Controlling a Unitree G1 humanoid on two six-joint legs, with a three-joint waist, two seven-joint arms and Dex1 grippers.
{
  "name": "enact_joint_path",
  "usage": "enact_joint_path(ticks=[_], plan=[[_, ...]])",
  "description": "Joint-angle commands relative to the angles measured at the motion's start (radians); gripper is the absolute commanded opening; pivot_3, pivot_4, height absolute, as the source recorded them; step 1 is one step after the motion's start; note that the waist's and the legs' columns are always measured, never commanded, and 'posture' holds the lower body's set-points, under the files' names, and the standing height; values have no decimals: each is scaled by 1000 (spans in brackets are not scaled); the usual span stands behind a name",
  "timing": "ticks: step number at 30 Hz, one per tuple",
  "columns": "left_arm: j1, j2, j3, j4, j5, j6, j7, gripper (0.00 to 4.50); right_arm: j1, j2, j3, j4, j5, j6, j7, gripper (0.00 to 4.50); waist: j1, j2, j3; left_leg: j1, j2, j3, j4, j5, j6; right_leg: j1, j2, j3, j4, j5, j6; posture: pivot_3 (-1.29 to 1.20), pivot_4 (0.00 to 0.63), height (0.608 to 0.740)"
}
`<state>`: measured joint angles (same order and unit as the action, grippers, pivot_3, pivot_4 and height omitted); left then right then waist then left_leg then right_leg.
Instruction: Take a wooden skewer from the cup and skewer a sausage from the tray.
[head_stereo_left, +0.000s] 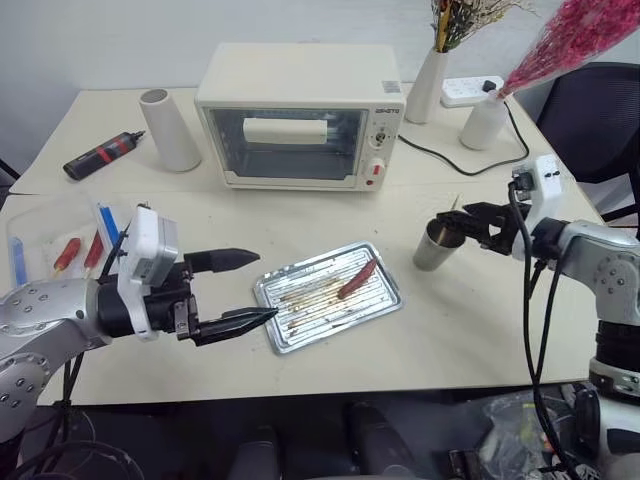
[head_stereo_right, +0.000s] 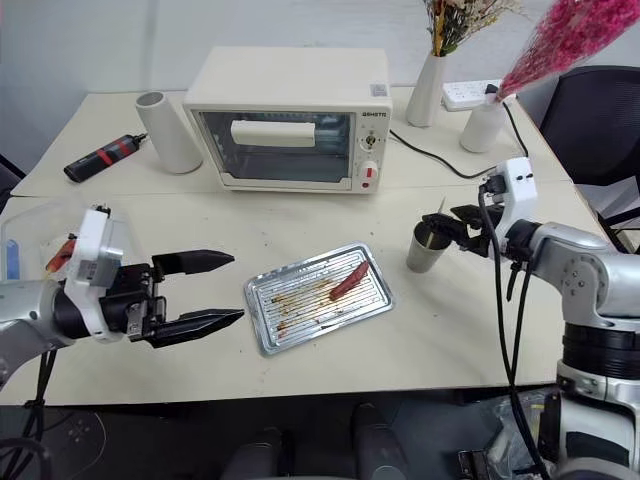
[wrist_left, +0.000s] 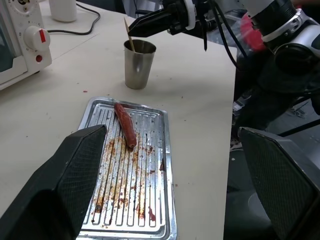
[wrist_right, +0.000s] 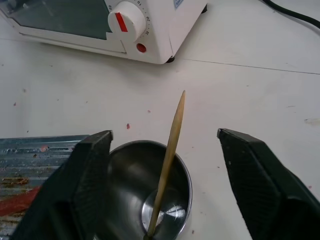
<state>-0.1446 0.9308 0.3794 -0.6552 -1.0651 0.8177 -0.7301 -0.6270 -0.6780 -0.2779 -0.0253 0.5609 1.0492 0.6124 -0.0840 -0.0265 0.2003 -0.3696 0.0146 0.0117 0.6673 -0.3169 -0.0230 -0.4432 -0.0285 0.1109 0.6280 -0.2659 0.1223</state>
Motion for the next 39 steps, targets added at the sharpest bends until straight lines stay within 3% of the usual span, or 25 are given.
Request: enact_joint_path(ticks=[1, 4, 9, 14, 20, 28, 32, 39], plan=[[-21, 0, -1, -11, -10, -14, 10, 4500, -22, 7, -9, -22, 13, -10, -15, 2165, -1, 0, 0, 0, 0, 0, 0, 0, 0, 0, 0, 0, 0, 0, 0, 0, 150, 740], [-29, 0, -8, -7, -4, -15, 11, 4500, -19, 12, -3, -39, 21, -7, -17, 1174, -1, 0, 0, 0, 0, 0, 0, 0, 0, 0, 0, 0, 0, 0, 0, 0, 150, 740], [-46, -3, -21, -4, 7, -17, 17, 4500, -23, 19, 6, -38, 18, -10, -25, 1174, -1, 0, 0, 0, 0, 0, 0, 0, 0, 0, 0, 0, 0, 0, 0, 0, 150, 740], [-71, -7, -37, 6, 17, -18, 20, 4500, -36, 5, 11, -46, 21, -7, -25, 29, -1, 0, 0, 0, 0, 0, 0, 0, 0, 0, 0, 0, 0, 0, 0, 0, 150, 740], [-88, -8, -45, 22, 24, -20, 14, 4500, -84, -44, -5, -64, 35, 18, -12, 29, 0, 0, 0, 0, 0, 0, 0, 0, 0, 0, 0, 0, 0, 0, 0, 0, 150, 740], [-121, -49, -67, 44, 49, -45, 36, 4500, -318, -140, -47, -3, 102, 103, 14, 29, -2, 0, 0, 0, 0, 0, -1, 0, 0, -1, 1, 0, -1, 0, 0, 0, 150, 740], [-164, -113, -98, 44, 86, -72, 99, 4500, -483, -24, -163, 59, 197, 271, -108, 29, -2, 0, 0, 0, 0, 0, 0, 0, 0, -1, 1, 1, -1, 0, 0, 0, 150, 740], [-268, -315, -249, 59, 299, -188, 266, 4500, -642, 453, -582, 38, 285, 560, -503, 29, 2, -1, -2, -1, 1, -2, 0, 0, 0, -1, 0, 0, 0, 1, 0, 0, 150, 740]])
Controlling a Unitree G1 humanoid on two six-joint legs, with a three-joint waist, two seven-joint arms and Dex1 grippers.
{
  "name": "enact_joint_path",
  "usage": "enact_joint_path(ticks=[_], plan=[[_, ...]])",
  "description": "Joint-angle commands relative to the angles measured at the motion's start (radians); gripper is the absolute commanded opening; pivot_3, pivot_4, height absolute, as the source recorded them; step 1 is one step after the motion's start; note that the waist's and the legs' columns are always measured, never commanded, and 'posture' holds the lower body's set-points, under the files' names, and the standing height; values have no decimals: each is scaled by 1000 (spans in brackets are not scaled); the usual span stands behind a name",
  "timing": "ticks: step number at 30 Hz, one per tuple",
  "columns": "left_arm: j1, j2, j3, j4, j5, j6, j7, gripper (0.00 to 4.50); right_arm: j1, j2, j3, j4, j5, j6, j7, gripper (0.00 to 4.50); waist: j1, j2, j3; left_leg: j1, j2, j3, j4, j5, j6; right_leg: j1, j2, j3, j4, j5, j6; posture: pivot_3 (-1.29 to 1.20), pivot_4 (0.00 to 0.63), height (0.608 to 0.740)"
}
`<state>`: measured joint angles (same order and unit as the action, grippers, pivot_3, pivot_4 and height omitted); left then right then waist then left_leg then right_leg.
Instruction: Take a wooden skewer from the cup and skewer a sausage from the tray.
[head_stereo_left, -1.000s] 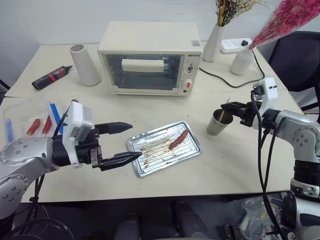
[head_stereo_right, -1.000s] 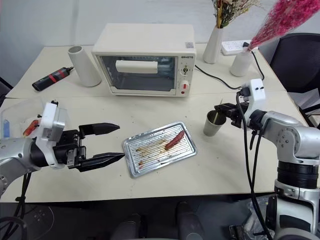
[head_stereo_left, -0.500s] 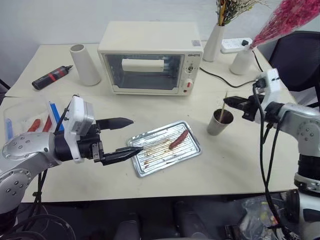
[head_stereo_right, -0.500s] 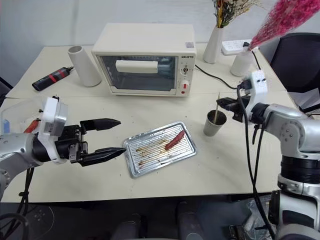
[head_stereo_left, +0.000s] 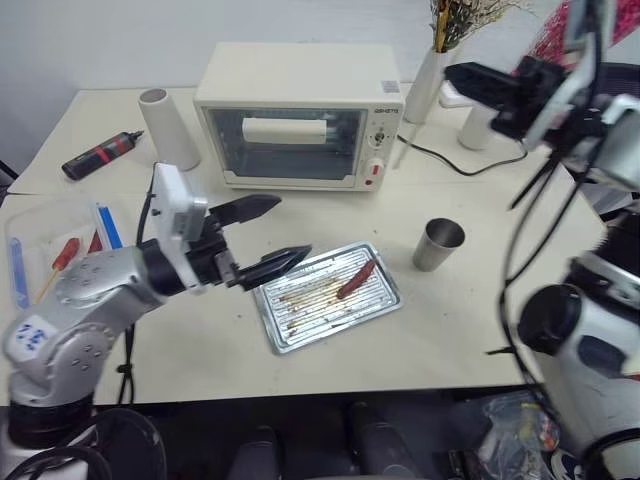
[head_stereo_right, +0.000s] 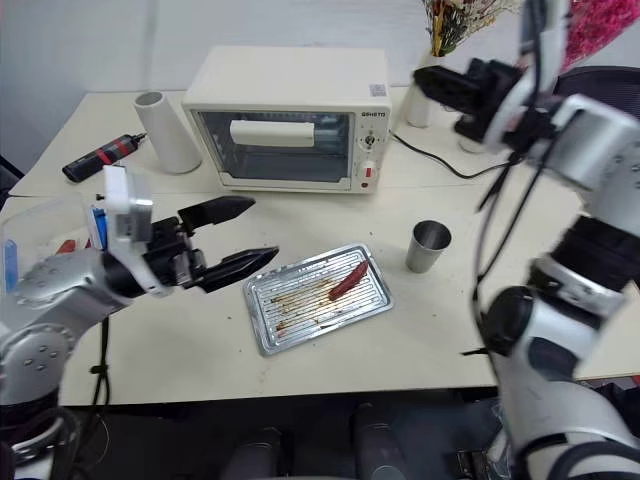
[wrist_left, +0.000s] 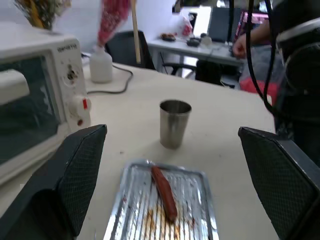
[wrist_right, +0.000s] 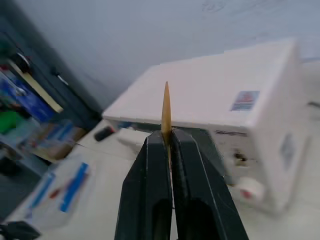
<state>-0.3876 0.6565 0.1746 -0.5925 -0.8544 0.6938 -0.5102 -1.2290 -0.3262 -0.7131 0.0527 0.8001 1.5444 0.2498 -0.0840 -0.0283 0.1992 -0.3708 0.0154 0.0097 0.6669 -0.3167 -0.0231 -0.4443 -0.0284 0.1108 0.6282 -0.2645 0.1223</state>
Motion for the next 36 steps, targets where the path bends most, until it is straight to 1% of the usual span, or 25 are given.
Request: enact_joint_path(ticks=[1, 3, 5, 13, 16, 19, 22, 24, 25, 26, 27, 29, 33, 36], plan=[[-33, -65, -70, 4, 121, -82, 56, 4500, -38, 159, -176, -57, 67, 70, -188, 29, 2, 1, 0, 0, 0, 0, 0, 0, 0, 0, -1, 0, 0, 0, 0, 0, 150, 740], [-49, -110, -110, 22, 166, -113, 65, 4500, -26, 241, -215, -83, 115, 70, -270, 29, 2, 1, 0, -3, 0, -1, -1, 0, 0, -2, -2, -1, 1, 0, 0, 0, 150, 740], [-63, -144, -135, 41, 208, -143, 70, 4500, -16, 290, -239, -98, 166, 70, -337, 29, 3, 1, -1, -5, 0, -2, -1, 0, 0, -3, -3, -3, 1, 0, 1, 0, 150, 740], [-125, -246, -168, 131, 350, -248, 104, 4500, 29, 371, -269, -134, 392, 70, -556, 29, -1, 1, -1, -7, -2, -2, -1, 0, 2, -2, -11, -8, -1, 1, 1, 0, 150, 740], [-142, -274, -170, 166, 379, -275, 105, 4500, 43, 398, -263, -127, 520, 29, -667, 29, -2, 1, -1, -7, -2, -2, -1, 0, 3, -2, -10, -8, -1, 1, 2, 0, 150, 740], [-157, -291, -177, 198, 402, -301, 94, 4500, 83, 389, -194, -115, 676, -50, -779, 29, -2, 1, -1, -6, -2, -2, -1, 1, 3, -2, -9, -9, -1, 1, 2, 0, 150, 740], [-170, -304, -175, 224, 413, -320, 82, 4500, 144, 360, -76, -112, 865, -184, -908, 29, -3, 1, -1, -7, -2, -2, -1, 1, 4, -2, -10, -8, -2, 1, 2, 0, 150, 740], [-175, -312, -173, 236, 418, -332, 79, 4500, 182, 329, 2, -119, 965, -263, -966, 29, -4, 1, -1, -7, -2, -2, -1, 1, 4, -2, -10, -8, -1, 1, 2, 0, 150, 740], [-176, -315, -171, 240, 419, -337, 77, 4306, 200, 311, 44, -125, 1013, -305, -990, 6, -4, 1, -1, -7, -2, -2, -2, 1, 4, -2, -10, -8, -1, 1, 2, 0, 150, 740], [-176, -317, -170, 243, 421, -339, 75, 4306, 217, 294, 82, -132, 1056, -344, -1009, 6, -3, 1, -1, -7, -2, -2, -2, 1, 4, -2, -10, -8, -1, 1, 2, 0, 150, 740], [-177, -319, -171, 244, 421, -339, 72, 4063, 231, 275, 119, -139, 1093, -379, -1023, 0, -3, 1, -1, -7, -2, -2, -2, 1, 4, -2, -10, -8, -2, 1, 2, 0, 150, 740], [-175, -320, -179, 238, 419, -332, 63, 3705, 255, 239, 181, -153, 1147, -441, -1038, 0, -3, 1, -1, -7, -1, -2, -2, 1, 4, -2, -10, -8, -2, 1, 2, 0, 150, 740], [-172, -327, -185, 228, 423, -329, 55, 3705, 288, 196, 268, -174, 1172, -530, -1022, 0, -2, 1, -1, -8, -1, -2, -2, 1, 4, -2, -10, -8, -3, 1, 3, 0, 150, 740], [-177, -337, -180, 236, 418, -335, 49, 3149, 303, 179, 309, -189, 1172, -573, -1004, 0, -1, 1, -1, -8, -1, -3, -2, 1, 4, -2, -10, -8, -6, 1, 3, 0, 150, 740]])
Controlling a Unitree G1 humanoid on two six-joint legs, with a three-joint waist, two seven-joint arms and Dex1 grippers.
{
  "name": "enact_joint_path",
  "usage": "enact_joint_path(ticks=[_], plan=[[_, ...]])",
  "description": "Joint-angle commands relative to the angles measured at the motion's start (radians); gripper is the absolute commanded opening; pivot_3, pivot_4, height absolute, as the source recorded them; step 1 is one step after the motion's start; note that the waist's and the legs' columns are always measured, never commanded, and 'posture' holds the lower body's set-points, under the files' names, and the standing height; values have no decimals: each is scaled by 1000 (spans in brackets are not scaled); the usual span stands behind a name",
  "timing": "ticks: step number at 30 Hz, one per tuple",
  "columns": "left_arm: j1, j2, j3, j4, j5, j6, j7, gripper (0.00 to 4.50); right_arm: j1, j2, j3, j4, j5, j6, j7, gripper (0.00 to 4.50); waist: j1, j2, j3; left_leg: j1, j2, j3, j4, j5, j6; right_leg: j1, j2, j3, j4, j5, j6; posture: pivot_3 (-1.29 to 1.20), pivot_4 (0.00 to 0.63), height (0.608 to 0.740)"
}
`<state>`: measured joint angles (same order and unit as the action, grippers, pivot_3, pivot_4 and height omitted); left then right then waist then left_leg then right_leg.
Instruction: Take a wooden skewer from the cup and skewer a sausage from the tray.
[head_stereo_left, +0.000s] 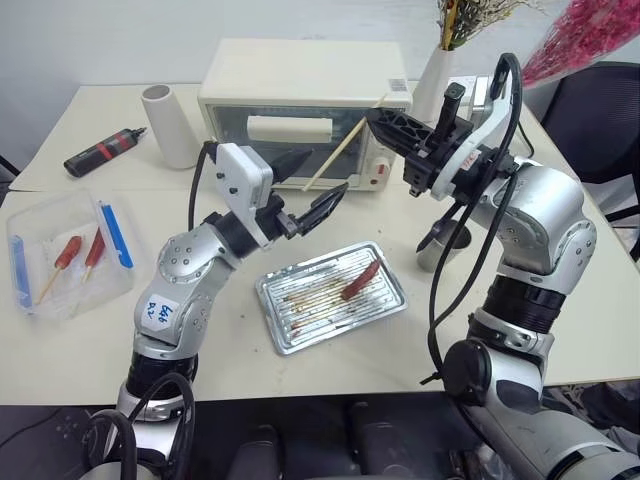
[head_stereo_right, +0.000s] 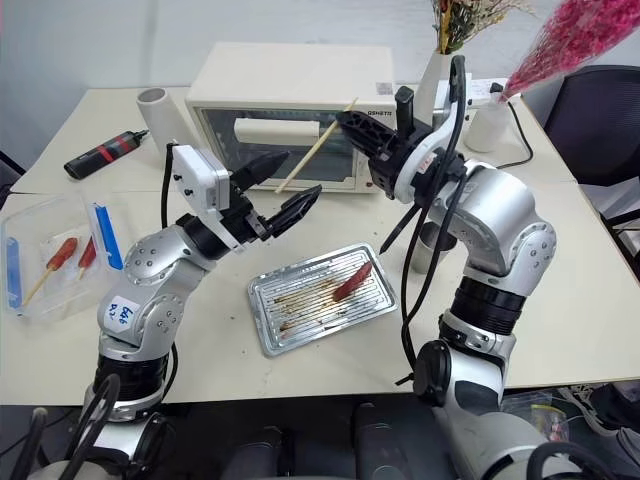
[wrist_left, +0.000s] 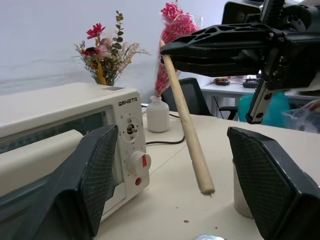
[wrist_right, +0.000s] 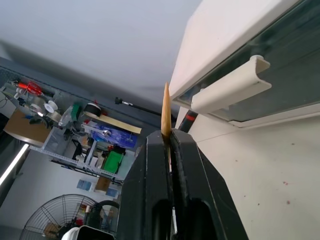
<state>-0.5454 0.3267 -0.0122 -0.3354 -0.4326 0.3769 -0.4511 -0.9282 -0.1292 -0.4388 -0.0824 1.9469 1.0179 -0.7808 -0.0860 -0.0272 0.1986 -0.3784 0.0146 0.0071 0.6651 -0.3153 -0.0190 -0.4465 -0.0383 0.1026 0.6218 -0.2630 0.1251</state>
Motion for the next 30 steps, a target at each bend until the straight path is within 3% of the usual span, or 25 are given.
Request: enact_joint_path(ticks=[1, 5, 21, 27, 30], plan=[[-20, -8, 6, -20, -4, -19, -13, 2850, 6, -23, 44, -57, 25, -58, 32, 0, 1, 0, 0, 0, 0, 0, 0, 0, 0, 0, 0, 0, 0, 0, 0, 0, 150, 740], [-24, -10, 0, -18, 7, -14, -15, 1717, 16, -45, 76, -62, 25, -91, 50, 0, 2, 0, 0, 0, 1, 0, 0, 0, 0, 0, 0, 0, 0, 0, 0, 0, 150, 740], [-36, -29, 12, -47, 1, -3, 14, 1717, 58, -101, 121, -66, 25, -148, 83, 0, 5, 0, 0, -5, 0, -4, 0, 0, 1, -1, -2, -3, -1, 1, 2, 0, 150, 740], [-25, -50, 8, -46, 9, -7, 24, 63, 52, -90, 113, -68, 25, -162, 77, 0, 6, 0, 0, -7, 0, -7, 0, 0, 1, -2, -3, -5, -2, 1, 2, 0, 150, 740], [-26, -52, 10, -43, 12, -6, 28, 21, 50, -86, 110, -70, 25, -163, 76, 0, 6, 0, 0, -8, 0, -7, 0, 1, 1, -2, -3, -5, -2, 1, 2, 0, 150, 740]])
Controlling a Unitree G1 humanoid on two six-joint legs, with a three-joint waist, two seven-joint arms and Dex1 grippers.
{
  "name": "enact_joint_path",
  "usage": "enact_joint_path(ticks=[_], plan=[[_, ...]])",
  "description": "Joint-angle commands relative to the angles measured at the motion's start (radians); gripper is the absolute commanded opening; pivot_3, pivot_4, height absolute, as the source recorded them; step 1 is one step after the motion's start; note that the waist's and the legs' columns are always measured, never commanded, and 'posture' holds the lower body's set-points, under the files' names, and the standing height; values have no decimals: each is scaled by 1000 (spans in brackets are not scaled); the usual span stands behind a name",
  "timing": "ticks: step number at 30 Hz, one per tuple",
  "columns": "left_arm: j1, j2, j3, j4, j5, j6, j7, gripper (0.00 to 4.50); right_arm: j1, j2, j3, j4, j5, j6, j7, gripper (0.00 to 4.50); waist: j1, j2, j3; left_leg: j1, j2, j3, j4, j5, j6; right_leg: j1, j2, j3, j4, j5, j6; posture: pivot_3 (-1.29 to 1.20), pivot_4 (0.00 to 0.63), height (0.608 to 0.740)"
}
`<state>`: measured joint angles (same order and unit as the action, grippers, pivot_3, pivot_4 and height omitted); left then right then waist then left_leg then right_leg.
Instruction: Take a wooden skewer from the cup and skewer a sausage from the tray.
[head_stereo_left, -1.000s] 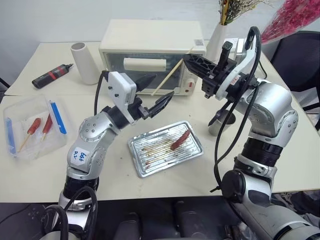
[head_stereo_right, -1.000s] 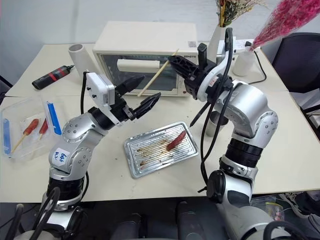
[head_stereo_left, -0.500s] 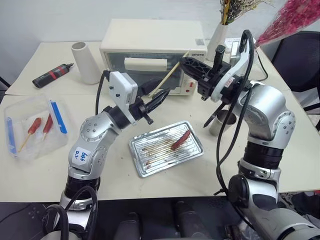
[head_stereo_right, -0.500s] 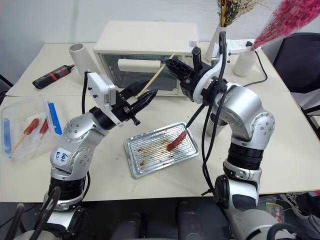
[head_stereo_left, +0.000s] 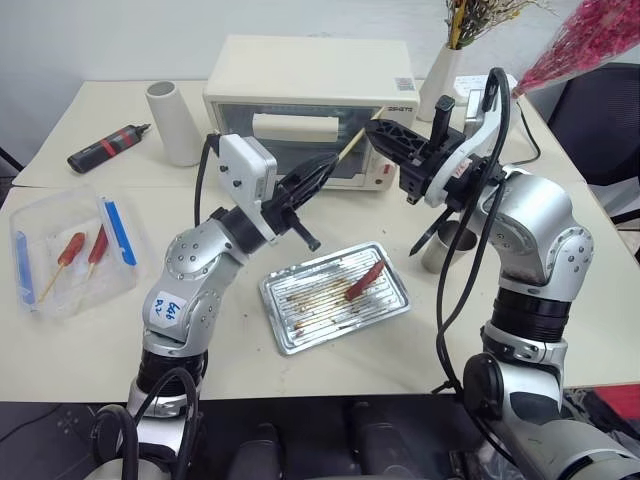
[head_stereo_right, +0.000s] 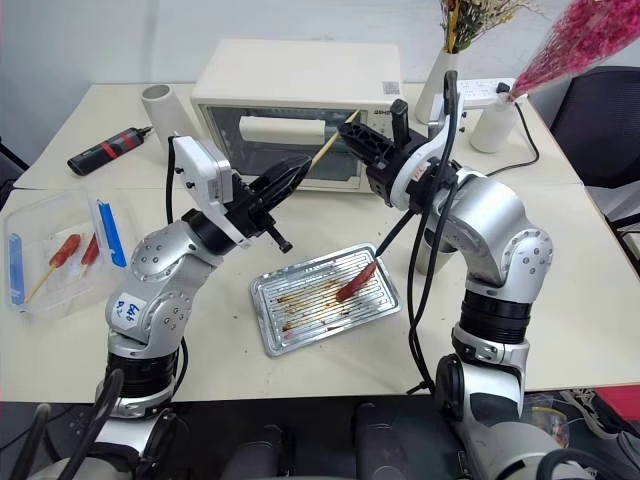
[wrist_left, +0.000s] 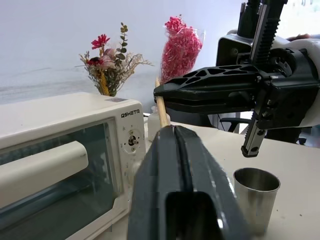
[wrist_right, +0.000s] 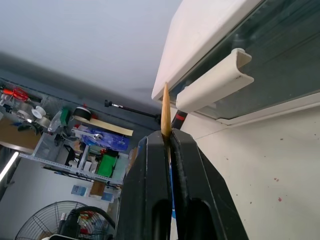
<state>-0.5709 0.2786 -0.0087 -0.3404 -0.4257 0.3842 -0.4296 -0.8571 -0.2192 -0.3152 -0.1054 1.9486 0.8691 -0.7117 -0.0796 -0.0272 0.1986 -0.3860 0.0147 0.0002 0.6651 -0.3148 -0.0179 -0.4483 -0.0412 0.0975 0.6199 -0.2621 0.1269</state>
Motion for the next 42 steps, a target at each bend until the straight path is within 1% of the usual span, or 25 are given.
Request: enact_joint_path(ticks=[1, 9, 12, 18, 26, 29, 33, 35, 42], plan=[[-2, -2, 7, -36, 7, -12, 8, 21, -23, 5, -14, -47, 24, -15, 7, 0, 0, 0, 0, 0, 0, 0, 0, 0, 0, 0, 0, 0, 0, 0, 0, 0, 150, 740], [-5, 7, 16, -28, 9, -5, 12, 21, -27, 12, -19, -45, 24, -16, 8, 0, 0, 0, 0, 0, 0, -1, 0, 0, 0, 0, 0, -1, 0, 0, 0, 0, 150, 740], [-3, 4, 15, -30, 3, -2, 11, 603, -26, 8, -17, -44, 24, -14, 12, 0, 1, 0, 0, -1, 0, -2, 0, 0, 0, 0, -1, -1, 0, 0, 0, 0, 150, 740], [0, 7, 5, -37, 14, 0, 13, 2303, -21, 4, -16, -45, 24, -12, 17, 0, 2, 0, 0, -1, 0, -2, 0, 0, 1, 0, -1, -2, 0, 0, 0, 0, 150, 740], [-5, -5, 0, -7, 27, -23, 5, 2303, -24, 10, -24, -44, 24, -10, 17, 0, 2, 0, 0, -1, -1, -2, 0, 1, 1, 0, -1, -2, 0, 0, 0, 0, 150, 740], [-6, -15, 3, 3, 29, -33, 5, 1720, -27, 15, -26, -42, 24, -14, 16, 0, 2, 0, 0, -1, -1, -2, 0, 1, 1, 0, -1, -2, 0, 0, 0, 0, 150, 740], [-8, -17, 5, 13, 34, -38, 2, 510, -33, 23, -31, -43, 24, -14, 16, 0, 2, 0, 0, -1, -1, -2, 0, 1, 1, 0, -1, -2, 0, 0, 0, 0, 150, 740], [-12, -15, 7, 14, 36, -39, 0, 13, -36, 26, -31, -43, 24, -14, 16, 0, 2, 0, 0, -1, -1, -2, 0, 1, 1, 0, -1, -3, 0, 0, 0, 0, 150, 740], [-16, -5, 10, 13, 46, -28, 3, 13, -38, 27, -31, -45, 24, -16, 18, 0, 2, 0, 0, -1, -1, -3, 0, 1, 1, 0, -1, -3, 0, 0, 0, 0, 150, 740]])
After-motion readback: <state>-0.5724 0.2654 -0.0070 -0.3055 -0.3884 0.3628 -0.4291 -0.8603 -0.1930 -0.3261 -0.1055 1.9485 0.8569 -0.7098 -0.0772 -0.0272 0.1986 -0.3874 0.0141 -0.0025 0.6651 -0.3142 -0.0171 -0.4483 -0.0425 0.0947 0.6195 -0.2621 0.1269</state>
